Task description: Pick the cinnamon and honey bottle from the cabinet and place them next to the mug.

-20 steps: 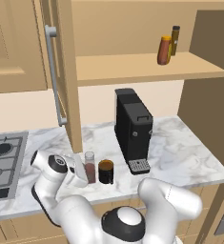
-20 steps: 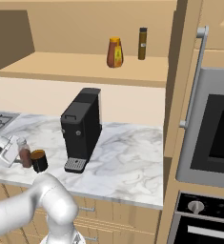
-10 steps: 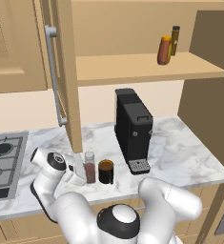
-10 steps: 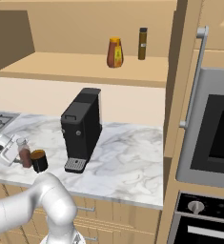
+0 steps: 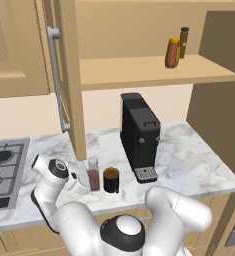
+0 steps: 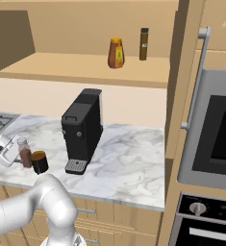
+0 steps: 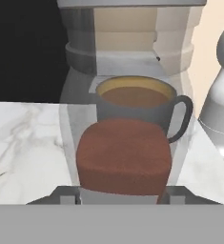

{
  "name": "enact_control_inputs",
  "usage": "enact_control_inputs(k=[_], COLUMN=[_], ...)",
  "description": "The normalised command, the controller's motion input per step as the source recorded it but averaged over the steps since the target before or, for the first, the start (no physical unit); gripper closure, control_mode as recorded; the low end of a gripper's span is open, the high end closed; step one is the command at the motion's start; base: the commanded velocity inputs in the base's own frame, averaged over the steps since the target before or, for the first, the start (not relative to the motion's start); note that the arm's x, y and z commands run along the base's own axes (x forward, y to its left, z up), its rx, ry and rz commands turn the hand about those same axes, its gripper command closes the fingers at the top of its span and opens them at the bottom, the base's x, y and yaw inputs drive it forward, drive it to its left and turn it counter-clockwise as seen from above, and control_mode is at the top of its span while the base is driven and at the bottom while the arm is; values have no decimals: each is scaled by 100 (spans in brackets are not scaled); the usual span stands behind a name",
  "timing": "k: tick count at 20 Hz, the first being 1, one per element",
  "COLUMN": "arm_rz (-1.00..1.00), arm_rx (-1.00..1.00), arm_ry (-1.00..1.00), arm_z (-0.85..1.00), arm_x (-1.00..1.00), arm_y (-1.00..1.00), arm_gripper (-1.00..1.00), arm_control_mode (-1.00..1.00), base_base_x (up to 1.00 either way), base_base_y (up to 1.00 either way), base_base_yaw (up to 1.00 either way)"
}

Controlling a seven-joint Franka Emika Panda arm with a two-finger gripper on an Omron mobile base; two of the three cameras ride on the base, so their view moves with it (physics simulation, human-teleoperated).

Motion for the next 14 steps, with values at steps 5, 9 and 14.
enact_control_inputs(k=[5, 9, 14], arm_rz=[0, 0, 0], arm_rx=[0, 0, 0], arm_ry=[0, 0, 0], arm_z=[0, 0, 0], arm_x=[0, 0, 0], arm_y=[0, 0, 0], arm_gripper=[-100, -100, -100], arm_control_mode=[-100, -100, -100], base_base_x=[0, 0, 0], base_base_y=[0, 0, 0], base_base_yaw=[0, 0, 0])
